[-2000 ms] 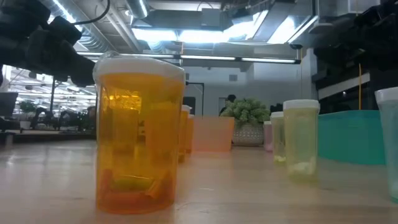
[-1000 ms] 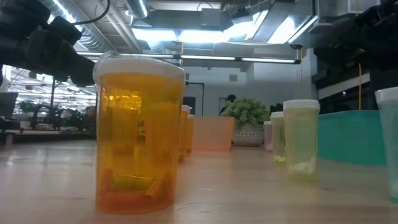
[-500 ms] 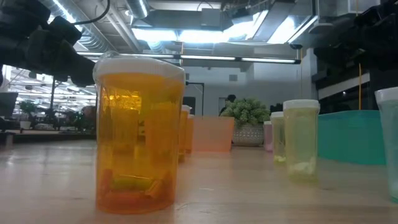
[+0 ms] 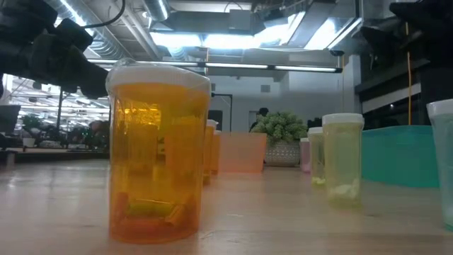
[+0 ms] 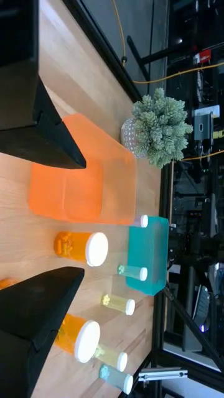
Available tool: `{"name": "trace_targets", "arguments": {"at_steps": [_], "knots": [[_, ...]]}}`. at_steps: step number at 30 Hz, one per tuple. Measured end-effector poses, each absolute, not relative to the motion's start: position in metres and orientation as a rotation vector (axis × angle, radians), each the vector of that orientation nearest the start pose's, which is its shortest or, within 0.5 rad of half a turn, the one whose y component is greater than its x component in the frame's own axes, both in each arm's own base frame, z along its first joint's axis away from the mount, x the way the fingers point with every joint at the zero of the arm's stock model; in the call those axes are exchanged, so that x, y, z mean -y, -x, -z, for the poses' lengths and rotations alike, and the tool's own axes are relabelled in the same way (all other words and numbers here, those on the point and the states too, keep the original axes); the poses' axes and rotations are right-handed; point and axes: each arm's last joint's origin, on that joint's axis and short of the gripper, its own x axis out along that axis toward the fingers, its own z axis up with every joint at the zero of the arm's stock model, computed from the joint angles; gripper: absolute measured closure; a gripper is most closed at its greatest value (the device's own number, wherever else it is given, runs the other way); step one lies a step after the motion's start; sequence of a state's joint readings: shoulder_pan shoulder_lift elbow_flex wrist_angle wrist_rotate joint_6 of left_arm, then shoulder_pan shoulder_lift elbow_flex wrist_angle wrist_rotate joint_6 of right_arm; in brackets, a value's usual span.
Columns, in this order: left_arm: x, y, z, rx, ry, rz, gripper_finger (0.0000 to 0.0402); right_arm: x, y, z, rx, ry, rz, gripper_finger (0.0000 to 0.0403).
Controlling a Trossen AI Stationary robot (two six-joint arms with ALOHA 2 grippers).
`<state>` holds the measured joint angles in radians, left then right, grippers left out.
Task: Pick and place medicine bottles into bin by pill shape (circle, oval)
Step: Put the orange pill bottle into the orange bin
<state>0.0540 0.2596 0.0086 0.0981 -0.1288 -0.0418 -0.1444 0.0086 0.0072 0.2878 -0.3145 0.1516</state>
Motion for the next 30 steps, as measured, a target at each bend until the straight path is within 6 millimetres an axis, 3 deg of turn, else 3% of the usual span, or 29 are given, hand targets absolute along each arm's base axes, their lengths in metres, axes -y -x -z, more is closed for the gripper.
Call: {"name": "trace_targets", "arguments": {"at_steps": [8,23,30], "knots": [[-0.010,-0.112,-0.154,-0.149,0.036,-0.185,0.0139,0.005,-0.092,-0.195,0.298,-0.025,-0.155,0.0121],[-0.010,-0.112,-0.154,-0.148,0.033,-0.186,0.0139,0.018,-0.092,-0.194,0.310,-0.122,0.274,0.0121],[-0.010,-0.113,-0.164,-0.056,-0.074,-0.197,0.0139,0.021,-0.085,-0.220,0.299,-0.077,0.415,0.0121]]}}
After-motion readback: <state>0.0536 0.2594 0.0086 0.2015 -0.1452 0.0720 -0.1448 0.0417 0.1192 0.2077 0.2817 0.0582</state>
